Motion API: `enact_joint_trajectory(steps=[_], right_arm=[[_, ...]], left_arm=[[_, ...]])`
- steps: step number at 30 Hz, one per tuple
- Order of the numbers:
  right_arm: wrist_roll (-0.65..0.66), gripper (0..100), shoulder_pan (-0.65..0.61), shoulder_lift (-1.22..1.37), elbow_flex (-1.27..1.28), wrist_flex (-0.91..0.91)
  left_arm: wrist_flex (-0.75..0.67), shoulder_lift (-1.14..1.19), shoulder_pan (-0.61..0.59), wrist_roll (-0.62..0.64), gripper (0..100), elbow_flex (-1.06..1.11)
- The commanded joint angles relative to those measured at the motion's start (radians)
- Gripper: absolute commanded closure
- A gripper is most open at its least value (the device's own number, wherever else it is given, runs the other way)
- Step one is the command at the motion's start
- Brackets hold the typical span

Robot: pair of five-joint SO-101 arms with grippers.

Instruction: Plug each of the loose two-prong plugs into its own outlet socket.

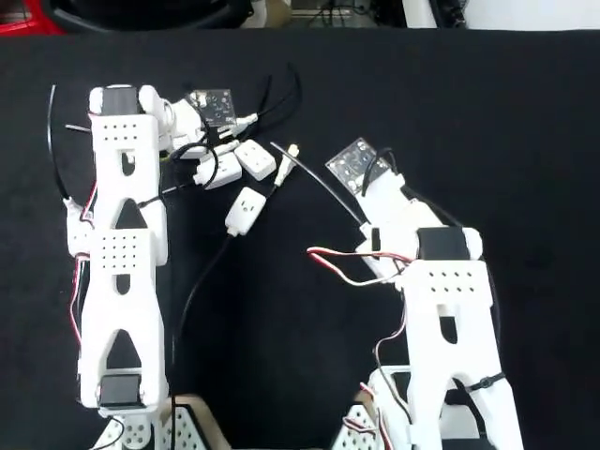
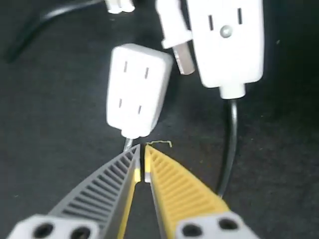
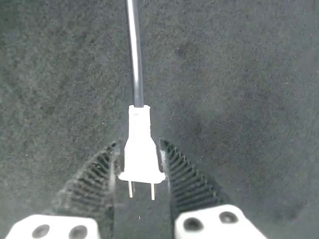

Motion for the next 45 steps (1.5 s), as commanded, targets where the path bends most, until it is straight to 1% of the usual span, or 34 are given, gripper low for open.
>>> enact_joint_trajectory(steps=[1, 3, 4, 7, 9, 11, 14, 19, 26, 28, 31, 32, 34, 37, 38, 40, 43, 45], right_arm=[[0.0, 98.8, 0.015, -0.028, -0.004, -0.018], [0.0, 98.8, 0.015, -0.028, -0.004, -0.018], [0.0, 98.8, 0.015, -0.028, -0.004, -0.018], [0.0, 98.8, 0.015, -0.028, -0.002, -0.018], [0.0, 98.8, 0.015, -0.028, -0.002, -0.018], [0.0, 98.8, 0.015, -0.028, -0.002, -0.018], [0.0, 98.8, 0.017, -0.028, -0.002, -0.018], [0.0, 98.8, 0.017, -0.028, -0.002, -0.018], [0.0, 98.8, 0.017, -0.025, 0.005, -0.044], [0.0, 98.8, 0.017, -0.027, 0.016, -0.06], [0.0, 98.8, 0.017, -0.028, 0.018, -0.061], [0.0, 98.8, 0.017, -0.028, 0.018, -0.061], [0.0, 98.8, 0.017, -0.028, 0.018, -0.061], [0.0, 98.8, 0.017, -0.028, 0.018, -0.061], [0.0, 98.8, 0.017, -0.028, 0.018, -0.061], [0.0, 98.8, 0.017, -0.028, 0.018, -0.061], [0.0, 98.8, 0.017, -0.028, 0.018, -0.061], [0.0, 98.8, 0.017, -0.028, 0.018, -0.061]], left_arm=[[0.009, -0.098, -0.002, -0.054, 97, -0.022], [0.005, -0.103, 0.019, -0.066, 96, -0.022], [-0.011, -0.101, 0.03, -0.074, 94, -0.021], [-0.075, -0.081, 0.039, -0.084, 80, -0.021], [-0.146, -0.066, 0.041, -0.092, 71, -0.021], [-0.213, -0.04, 0.03, -0.138, 66, -0.019], [-0.284, 0.015, 0.013, -0.18, 68, -0.019], [-0.408, 0.109, 0.01, -0.184, 70, -0.001], [-0.414, 0.213, 0.031, -0.186, 70, 0.005], [-0.377, 0.226, 0.03, -0.196, 70, -0.001], [-0.265, 0.227, 0.03, -0.262, 70, -0.002], [-0.235, 0.227, 0.03, -0.279, 72, -0.004], [-0.199, 0.226, 0.03, -0.293, 79, -0.004], [-0.164, 0.226, 0.031, -0.287, 95, -0.021], [-0.157, 0.226, 0.03, -0.287, 98, -0.022], [-0.149, 0.219, 0.033, -0.273, 94, -0.022], [-0.129, 0.158, 0.03, -0.218, 98, -0.021], [-0.06, 0.101, 0.022, -0.213, 97, -0.022]])
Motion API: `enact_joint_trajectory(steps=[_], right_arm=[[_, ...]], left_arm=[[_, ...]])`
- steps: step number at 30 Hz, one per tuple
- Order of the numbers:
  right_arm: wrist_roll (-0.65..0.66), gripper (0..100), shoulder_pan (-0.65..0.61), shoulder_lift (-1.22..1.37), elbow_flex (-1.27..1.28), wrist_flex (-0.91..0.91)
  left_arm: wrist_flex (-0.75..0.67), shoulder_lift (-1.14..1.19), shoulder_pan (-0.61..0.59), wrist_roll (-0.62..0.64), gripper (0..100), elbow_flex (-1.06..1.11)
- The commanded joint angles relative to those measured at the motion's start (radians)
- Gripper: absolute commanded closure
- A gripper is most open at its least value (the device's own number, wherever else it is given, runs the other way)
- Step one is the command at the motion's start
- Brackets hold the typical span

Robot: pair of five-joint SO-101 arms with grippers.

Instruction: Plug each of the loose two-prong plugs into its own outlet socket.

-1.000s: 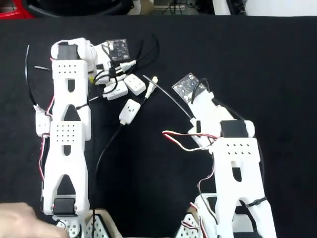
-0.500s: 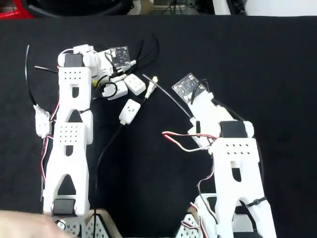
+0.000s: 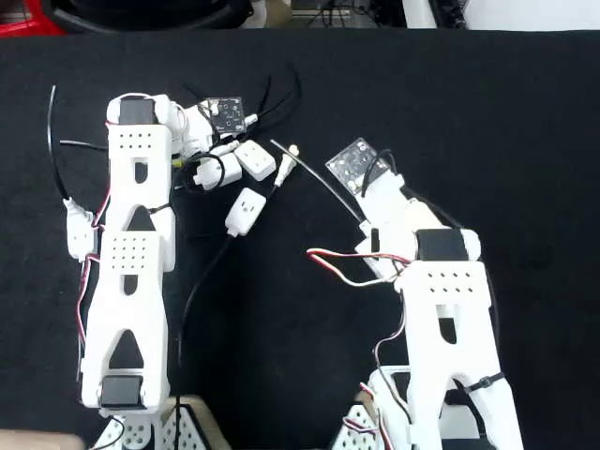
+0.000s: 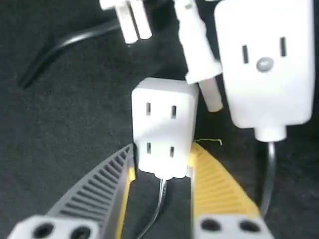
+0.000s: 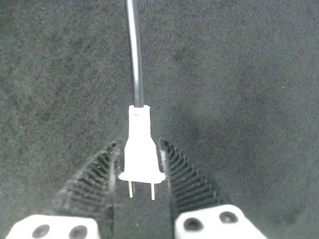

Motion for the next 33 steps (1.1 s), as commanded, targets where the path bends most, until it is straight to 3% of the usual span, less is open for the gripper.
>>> enact_joint_trajectory(steps=[1, 16, 25, 28, 33], right_arm=[[0.0, 98.8, 0.017, -0.028, -0.007, -0.015], [0.0, 98.8, 0.017, -0.03, -0.007, -0.014], [0.0, 98.8, 0.017, -0.03, -0.007, -0.009], [0.0, 98.8, 0.017, -0.03, -0.007, -0.009], [-0.002, 98.8, 0.017, -0.03, -0.007, -0.008]], left_arm=[[0.143, -0.095, -0.007, -0.198, 97, -0.002], [0.169, -0.516, -0.024, 0.071, 97, -0.001], [0.169, -0.585, -0.024, 0.112, 97, 0.001], [0.132, -0.52, -0.018, 0.285, 97, 0.001], [-0.192, -0.35, -0.087, 0.839, 96, -0.001]])
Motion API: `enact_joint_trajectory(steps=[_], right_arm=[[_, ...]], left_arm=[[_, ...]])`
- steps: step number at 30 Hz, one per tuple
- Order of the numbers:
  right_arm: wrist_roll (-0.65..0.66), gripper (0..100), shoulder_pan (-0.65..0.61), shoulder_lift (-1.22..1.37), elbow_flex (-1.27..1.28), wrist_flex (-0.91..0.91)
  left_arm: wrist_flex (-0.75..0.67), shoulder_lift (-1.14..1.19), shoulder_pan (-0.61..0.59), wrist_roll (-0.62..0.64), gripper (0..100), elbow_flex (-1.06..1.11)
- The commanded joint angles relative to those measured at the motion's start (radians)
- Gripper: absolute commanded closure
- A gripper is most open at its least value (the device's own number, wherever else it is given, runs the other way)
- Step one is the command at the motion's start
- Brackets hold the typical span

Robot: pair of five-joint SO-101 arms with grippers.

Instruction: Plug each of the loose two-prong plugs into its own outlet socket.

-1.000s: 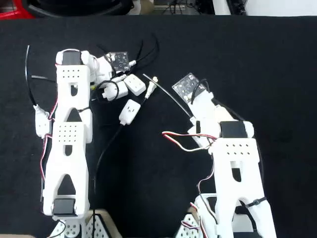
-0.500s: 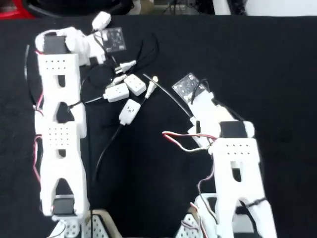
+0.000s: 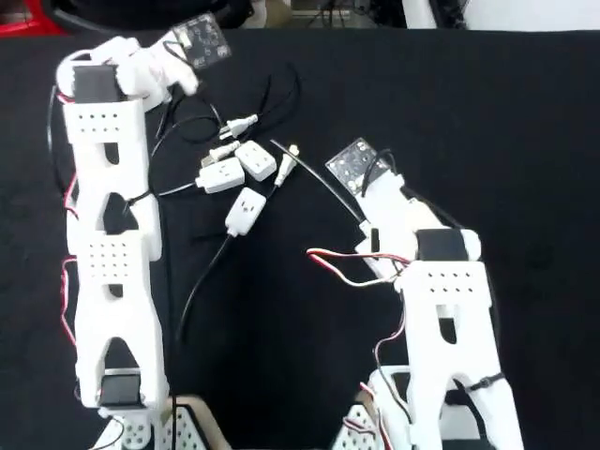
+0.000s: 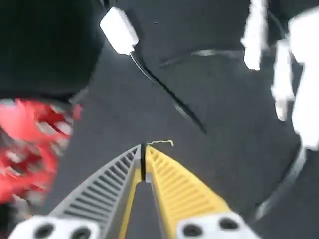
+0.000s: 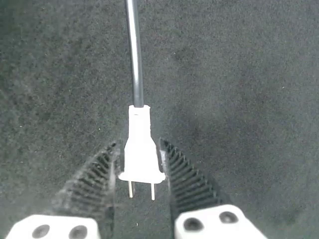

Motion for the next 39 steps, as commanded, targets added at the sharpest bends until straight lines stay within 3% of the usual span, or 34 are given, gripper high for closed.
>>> enact_joint_trajectory(steps=[1, 5, 8, 13, 20, 22, 24, 27, 29, 36, 39], right_arm=[[-0.002, 98.8, 0.017, -0.03, -0.007, -0.008], [-0.002, 98.8, 0.015, -0.03, -0.005, -0.009], [-0.002, 98.8, 0.015, -0.03, -0.005, -0.011], [-0.002, 98.8, 0.012, -0.03, -0.005, -0.012], [-0.003, 98.8, 0.011, -0.03, -0.007, -0.014], [-0.006, 98.8, 0.011, -0.03, -0.008, -0.014], [-0.009, 98.8, 0.011, -0.03, -0.01, -0.014], [-0.046, 98.8, 0.009, -0.031, -0.028, -0.014], [-0.069, 98.8, 0.009, -0.031, -0.045, -0.009], [-0.114, 98.8, -0.095, -0.031, -0.073, -0.017], [-0.112, 98.8, -0.11, -0.031, -0.073, -0.115]], left_arm=[[-0.247, 0.091, -0.073, 0.417, 94, -0.027], [-0.433, 0.245, -0.12, 0.746, 80, -0.027], [-0.517, 0.334, -0.131, 0.973, 77, -0.027], [-0.548, 0.416, -0.124, 1.151, 76, -0.028], [-0.331, 0.381, -0.111, 1.106, 77, -0.03], [-0.21, 0.315, -0.097, 1.014, 84, -0.03], [-0.104, 0.244, -0.087, 0.954, 97, -0.03], [0.058, 0.147, -0.087, 0.937, 94, -0.03], [0.17, 0.087, -0.091, 0.924, 98, -0.03], [0.178, 0.052, -0.143, 0.899, 97, -0.027], [0.178, 0.055, -0.137, 0.901, 97, -0.025]])
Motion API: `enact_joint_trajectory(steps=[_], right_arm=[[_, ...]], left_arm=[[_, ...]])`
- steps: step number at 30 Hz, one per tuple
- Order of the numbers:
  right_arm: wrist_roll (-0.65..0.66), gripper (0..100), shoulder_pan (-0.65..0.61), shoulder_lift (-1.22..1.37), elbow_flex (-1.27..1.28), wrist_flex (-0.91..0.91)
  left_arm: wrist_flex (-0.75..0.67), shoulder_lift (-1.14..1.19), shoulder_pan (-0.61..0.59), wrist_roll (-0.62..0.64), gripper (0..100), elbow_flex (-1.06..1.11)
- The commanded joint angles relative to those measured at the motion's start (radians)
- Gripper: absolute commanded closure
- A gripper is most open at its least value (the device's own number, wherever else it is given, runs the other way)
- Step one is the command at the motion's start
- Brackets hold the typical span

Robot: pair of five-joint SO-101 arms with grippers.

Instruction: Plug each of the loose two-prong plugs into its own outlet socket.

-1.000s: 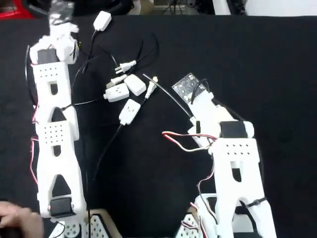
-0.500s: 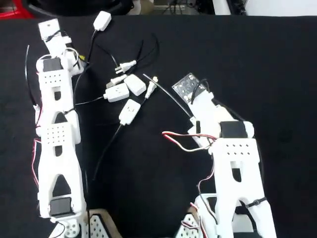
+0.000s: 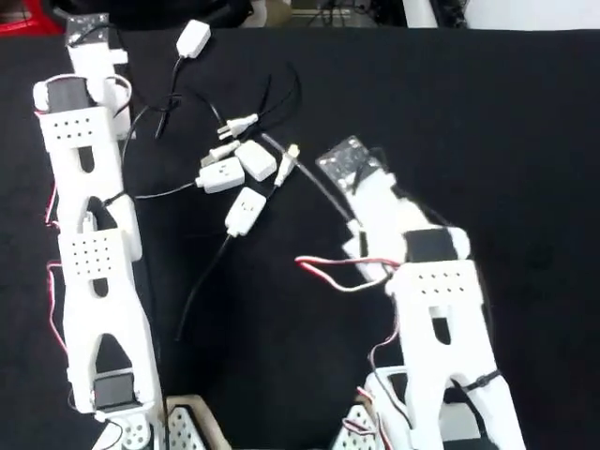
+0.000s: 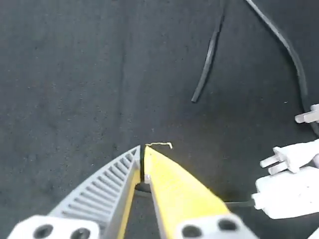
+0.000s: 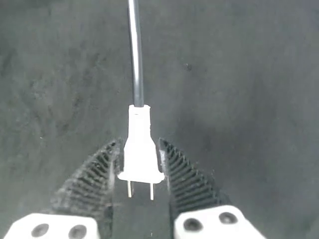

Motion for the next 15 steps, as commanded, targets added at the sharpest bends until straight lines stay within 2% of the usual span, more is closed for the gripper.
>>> enact_joint_trajectory(steps=[1, 4, 8, 15], right_arm=[[-0.009, 98.8, -0.021, -0.025, -0.07, -0.132], [-0.054, 98.8, -0.02, 0.01, -0.087, -0.196], [-0.103, 98.8, 0.043, 0.143, -0.093, -0.187], [-0.244, 98.8, 0.04, 0.186, -0.071, -0.258]], left_arm=[[0.006, -0.068, 0.002, -0.009, 97, -0.025], [0.005, -0.068, 0.038, 0.002, 97, -0.024], [0.006, -0.094, 0.025, 0.091, 97, -0.007], [0.002, -0.269, 0.042, 0.164, 97, -0.03]])
